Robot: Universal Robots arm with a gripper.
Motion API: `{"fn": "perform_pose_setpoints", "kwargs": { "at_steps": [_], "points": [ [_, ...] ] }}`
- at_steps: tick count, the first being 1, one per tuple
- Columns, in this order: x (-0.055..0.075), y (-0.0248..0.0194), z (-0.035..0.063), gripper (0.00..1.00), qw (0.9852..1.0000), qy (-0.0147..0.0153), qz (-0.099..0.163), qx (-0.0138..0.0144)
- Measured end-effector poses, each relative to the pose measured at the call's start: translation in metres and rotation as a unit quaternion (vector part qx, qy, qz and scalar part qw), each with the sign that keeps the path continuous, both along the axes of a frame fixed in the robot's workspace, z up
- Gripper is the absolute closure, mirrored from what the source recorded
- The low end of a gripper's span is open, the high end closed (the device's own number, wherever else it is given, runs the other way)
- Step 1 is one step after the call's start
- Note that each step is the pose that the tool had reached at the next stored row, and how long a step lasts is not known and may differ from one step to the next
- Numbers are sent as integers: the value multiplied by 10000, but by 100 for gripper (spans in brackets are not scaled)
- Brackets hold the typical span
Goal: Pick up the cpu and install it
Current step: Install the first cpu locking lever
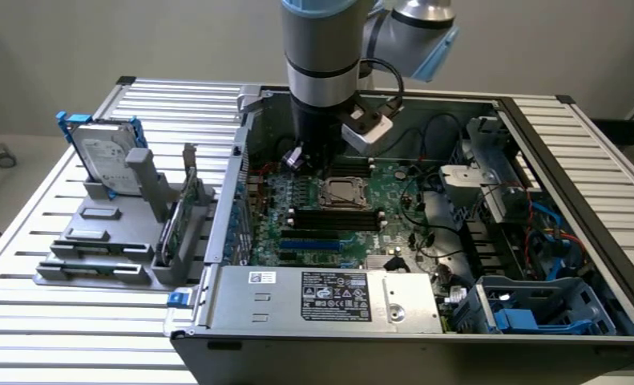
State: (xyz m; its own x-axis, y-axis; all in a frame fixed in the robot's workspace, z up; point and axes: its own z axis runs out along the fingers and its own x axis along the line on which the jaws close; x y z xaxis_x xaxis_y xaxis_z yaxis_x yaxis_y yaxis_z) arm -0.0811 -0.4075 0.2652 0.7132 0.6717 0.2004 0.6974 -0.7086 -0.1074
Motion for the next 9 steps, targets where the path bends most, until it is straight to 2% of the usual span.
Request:
{"fn": "perform_pose_setpoints", "kwargs": {
  "at_steps": [3,5,9],
  "points": [
    [0,-93,3,89,10000,0,0,0],
    [1,-137,-11,89,10000,1,1,0],
    [1,-142,-83,89,10000,-9,0,0]
  ]
}}
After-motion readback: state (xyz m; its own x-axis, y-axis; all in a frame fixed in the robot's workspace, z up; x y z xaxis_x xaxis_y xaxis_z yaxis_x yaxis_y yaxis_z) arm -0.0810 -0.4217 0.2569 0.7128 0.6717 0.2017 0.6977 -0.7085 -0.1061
